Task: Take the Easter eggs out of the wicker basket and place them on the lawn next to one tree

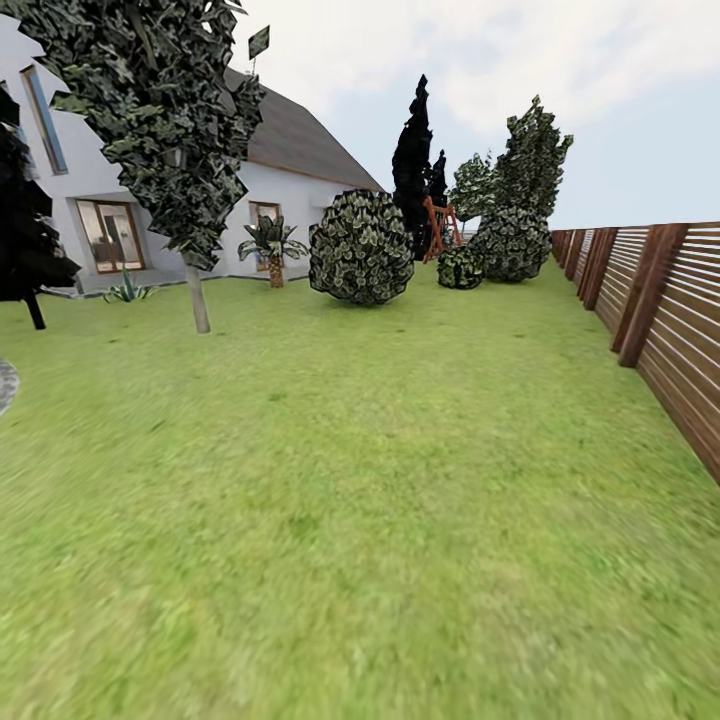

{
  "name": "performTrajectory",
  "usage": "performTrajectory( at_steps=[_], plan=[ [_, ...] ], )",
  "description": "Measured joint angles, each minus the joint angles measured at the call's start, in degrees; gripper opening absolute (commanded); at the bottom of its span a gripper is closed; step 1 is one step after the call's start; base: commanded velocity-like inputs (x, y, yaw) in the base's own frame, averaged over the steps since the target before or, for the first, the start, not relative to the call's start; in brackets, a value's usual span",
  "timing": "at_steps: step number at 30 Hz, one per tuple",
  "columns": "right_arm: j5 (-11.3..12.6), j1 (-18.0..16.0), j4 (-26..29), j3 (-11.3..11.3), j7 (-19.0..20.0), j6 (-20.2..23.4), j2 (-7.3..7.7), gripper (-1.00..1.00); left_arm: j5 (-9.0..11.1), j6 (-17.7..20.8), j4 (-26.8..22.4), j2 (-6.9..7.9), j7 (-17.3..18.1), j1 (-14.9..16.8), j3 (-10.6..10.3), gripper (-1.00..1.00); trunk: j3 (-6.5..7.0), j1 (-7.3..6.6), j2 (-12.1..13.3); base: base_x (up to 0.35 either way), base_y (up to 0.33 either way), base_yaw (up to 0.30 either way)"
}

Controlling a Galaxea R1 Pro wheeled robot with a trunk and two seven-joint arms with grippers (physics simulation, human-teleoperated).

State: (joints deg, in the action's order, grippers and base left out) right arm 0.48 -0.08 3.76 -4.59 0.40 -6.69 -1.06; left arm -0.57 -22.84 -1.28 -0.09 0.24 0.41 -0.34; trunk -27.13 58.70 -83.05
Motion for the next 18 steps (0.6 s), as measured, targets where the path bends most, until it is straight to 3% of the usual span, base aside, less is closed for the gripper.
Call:
performTrajectory(
  at_steps=[18],
  plan=[
    [0.0, 0.0, -0.1, 0.0, 0.0, 0.0, 0.01, 1.00, 0.0, 0.0, 0.0, 0.00, 0.0, 0.0, 0.0, 1.00, 0.00, 0.00, 0.0, 0.321, 0.000, 0.000]
  ],
)
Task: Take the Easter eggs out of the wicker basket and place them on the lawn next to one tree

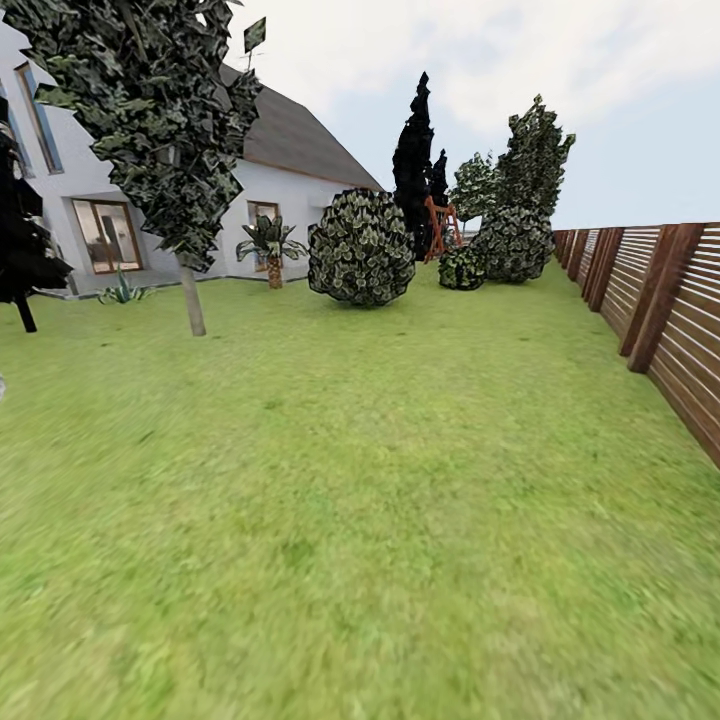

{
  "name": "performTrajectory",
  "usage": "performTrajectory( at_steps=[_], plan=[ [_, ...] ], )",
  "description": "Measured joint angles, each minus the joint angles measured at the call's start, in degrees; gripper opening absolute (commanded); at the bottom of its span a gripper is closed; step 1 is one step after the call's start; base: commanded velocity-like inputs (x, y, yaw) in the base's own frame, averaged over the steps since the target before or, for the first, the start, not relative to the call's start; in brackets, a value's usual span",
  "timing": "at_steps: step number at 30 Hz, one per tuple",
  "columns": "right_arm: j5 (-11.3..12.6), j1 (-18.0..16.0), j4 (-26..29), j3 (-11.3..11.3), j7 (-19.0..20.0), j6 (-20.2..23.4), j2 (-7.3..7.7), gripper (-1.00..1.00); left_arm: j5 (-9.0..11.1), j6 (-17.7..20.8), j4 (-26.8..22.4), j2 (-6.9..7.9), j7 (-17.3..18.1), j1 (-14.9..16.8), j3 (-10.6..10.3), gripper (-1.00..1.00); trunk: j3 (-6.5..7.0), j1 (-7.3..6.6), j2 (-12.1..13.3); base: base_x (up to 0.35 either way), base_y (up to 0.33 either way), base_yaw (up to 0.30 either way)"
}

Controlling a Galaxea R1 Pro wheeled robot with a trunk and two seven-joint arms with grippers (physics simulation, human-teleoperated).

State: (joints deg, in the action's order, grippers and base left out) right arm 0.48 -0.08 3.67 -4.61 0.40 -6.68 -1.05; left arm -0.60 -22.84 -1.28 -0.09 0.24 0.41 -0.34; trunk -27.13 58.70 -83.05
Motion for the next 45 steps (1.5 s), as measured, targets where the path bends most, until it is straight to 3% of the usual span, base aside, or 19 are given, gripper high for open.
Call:
performTrajectory(
  at_steps=[30, 45],
  plan=[
    [0.1, 0.0, 0.3, -0.2, 0.0, 0.0, -0.07, 1.00, 0.0, 0.0, 0.0, 0.00, 0.0, 0.0, 0.0, 1.00, 0.00, 0.00, 0.0, 0.321, 0.000, 0.002],
    [0.1, 0.0, 0.3, -0.2, 0.0, 0.0, -0.07, 1.00, 0.0, -0.1, 0.0, 0.00, 0.0, 0.0, 0.0, 1.00, 0.00, 0.00, 0.0, 0.320, 0.000, 0.121]
  ],
)
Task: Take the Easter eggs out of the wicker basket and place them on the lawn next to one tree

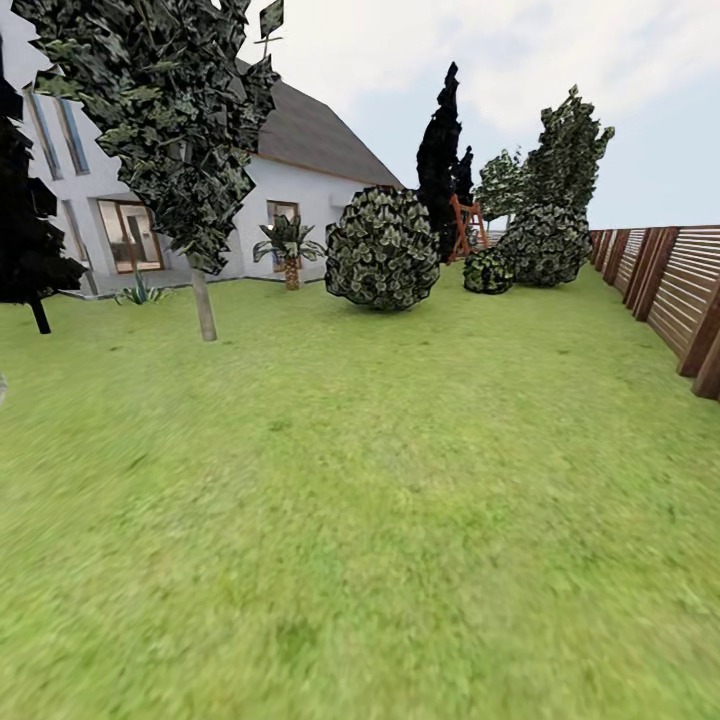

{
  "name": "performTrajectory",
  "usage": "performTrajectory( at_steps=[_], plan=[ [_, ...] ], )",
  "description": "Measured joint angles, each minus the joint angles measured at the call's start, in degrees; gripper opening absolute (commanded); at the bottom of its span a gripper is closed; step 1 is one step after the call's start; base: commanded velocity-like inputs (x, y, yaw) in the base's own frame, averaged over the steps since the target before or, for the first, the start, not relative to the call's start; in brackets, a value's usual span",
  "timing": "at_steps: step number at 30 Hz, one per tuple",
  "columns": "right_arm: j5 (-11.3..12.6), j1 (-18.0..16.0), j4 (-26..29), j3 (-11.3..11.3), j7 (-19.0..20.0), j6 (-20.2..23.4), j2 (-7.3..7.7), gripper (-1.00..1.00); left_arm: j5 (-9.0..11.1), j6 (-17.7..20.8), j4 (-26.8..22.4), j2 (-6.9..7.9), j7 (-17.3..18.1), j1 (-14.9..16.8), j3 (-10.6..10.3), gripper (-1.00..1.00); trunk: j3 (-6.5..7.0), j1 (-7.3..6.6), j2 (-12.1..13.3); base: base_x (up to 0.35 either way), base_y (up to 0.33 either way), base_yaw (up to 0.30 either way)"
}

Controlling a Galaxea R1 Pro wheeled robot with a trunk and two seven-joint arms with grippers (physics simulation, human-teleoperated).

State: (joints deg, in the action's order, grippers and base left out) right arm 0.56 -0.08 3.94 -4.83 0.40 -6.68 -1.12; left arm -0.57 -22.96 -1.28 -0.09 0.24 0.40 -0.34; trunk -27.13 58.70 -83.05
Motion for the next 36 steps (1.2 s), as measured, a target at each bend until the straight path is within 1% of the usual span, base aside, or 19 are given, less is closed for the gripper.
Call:
performTrajectory(
  at_steps=[36],
  plan=[
    [0.0, 0.0, 0.0, 0.0, 0.0, 0.0, 0.00, 1.00, 0.0, 0.0, 0.0, 0.00, 0.0, 0.0, 0.0, 1.00, 0.00, 0.00, 0.0, 0.320, 0.000, 0.017]
  ],
)
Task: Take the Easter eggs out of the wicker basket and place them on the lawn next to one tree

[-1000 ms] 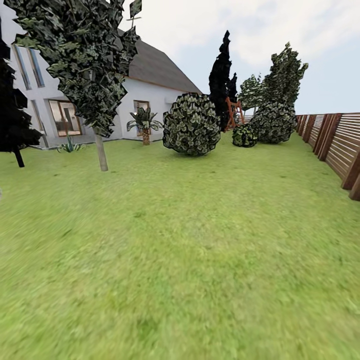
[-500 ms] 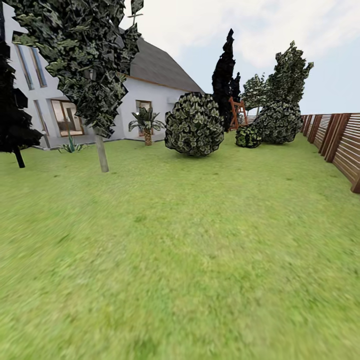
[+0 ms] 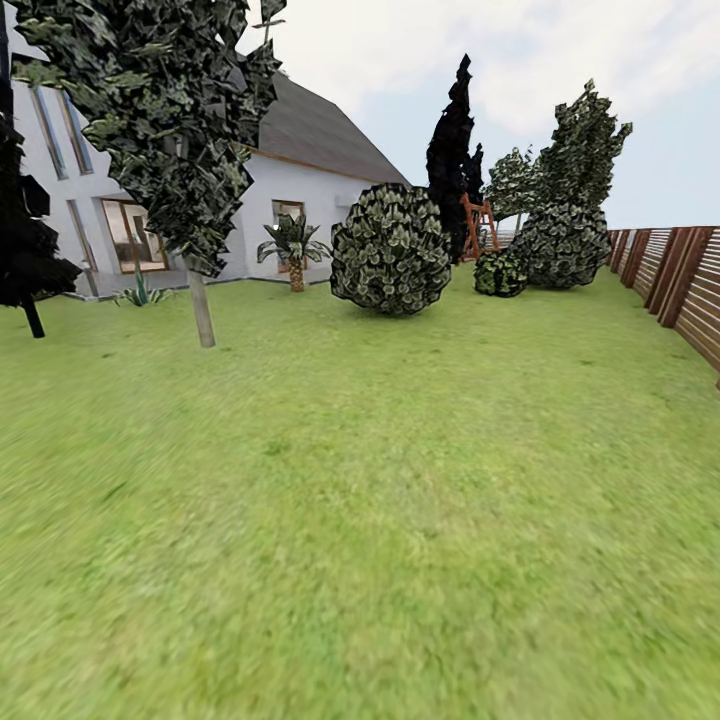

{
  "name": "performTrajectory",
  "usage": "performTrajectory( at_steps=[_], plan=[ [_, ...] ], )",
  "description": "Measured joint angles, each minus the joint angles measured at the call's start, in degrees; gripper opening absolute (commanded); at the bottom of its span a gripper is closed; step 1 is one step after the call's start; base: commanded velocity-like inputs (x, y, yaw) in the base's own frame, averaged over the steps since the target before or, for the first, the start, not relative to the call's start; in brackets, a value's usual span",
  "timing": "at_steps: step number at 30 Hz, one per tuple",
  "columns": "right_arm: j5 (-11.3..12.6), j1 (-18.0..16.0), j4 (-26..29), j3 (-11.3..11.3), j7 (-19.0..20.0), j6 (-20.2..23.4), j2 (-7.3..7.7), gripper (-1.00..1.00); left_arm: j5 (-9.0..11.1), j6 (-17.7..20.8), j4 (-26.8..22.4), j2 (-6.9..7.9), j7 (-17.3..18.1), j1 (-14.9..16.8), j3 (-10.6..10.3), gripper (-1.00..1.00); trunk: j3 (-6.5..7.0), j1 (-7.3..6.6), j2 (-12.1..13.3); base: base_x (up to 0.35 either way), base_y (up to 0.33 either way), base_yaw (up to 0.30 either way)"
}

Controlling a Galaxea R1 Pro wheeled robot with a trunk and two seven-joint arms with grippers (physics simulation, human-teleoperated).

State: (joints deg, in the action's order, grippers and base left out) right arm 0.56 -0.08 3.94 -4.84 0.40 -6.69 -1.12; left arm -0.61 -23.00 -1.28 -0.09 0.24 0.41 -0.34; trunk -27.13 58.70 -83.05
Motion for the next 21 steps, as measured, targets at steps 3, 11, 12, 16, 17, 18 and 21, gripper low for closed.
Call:
performTrajectory(
  at_steps=[3, 11, 12, 16, 17, 18, 21],
  plan=[
    [0.0, 0.0, 0.0, 0.0, 0.0, 0.0, 0.00, 1.00, 0.0, 0.0, 0.0, 0.00, 0.0, 0.0, 0.0, 1.00, 0.00, 0.00, 0.0, 0.320, 0.000, 0.000],
    [0.0, 0.0, 0.0, 0.0, 0.0, 0.0, 0.00, 1.00, 0.0, 0.0, 0.0, 0.00, 0.0, 0.0, 0.0, 1.00, 0.00, 0.00, 0.0, 0.319, 0.000, -0.023],
    [0.0, 0.0, 0.0, 0.0, 0.0, 0.0, 0.00, 1.00, 0.0, 0.0, 0.0, 0.00, 0.0, 0.0, 0.0, 1.00, 0.00, 0.00, 0.0, 0.318, 0.000, -0.123],
    [0.0, 0.0, 0.0, 0.0, 0.0, 0.0, 0.00, 1.00, 0.0, 0.0, 0.0, 0.00, 0.0, 0.0, 0.0, 1.00, 0.00, 0.00, 0.0, 0.317, 0.000, -0.093],
    [0.0, 0.0, 0.0, 0.0, 0.0, 0.0, 0.00, 1.00, 0.0, 0.0, 0.0, 0.00, 0.0, 0.0, 0.0, 1.00, 0.00, 0.00, 0.0, 0.317, 0.000, -0.047],
    [0.0, 0.0, 0.0, 0.0, 0.0, 0.0, 0.00, 1.00, 0.0, 0.0, 0.0, 0.00, 0.0, 0.0, 0.0, 1.00, 0.00, 0.00, 0.0, 0.316, 0.000, -0.038],
    [0.0, 0.0, 0.0, 0.0, 0.0, 0.0, 0.00, 1.00, 0.0, 0.0, 0.0, 0.00, 0.0, 0.0, 0.0, 1.00, 0.00, 0.00, 0.0, 0.316, 0.000, -0.024]
  ],
)
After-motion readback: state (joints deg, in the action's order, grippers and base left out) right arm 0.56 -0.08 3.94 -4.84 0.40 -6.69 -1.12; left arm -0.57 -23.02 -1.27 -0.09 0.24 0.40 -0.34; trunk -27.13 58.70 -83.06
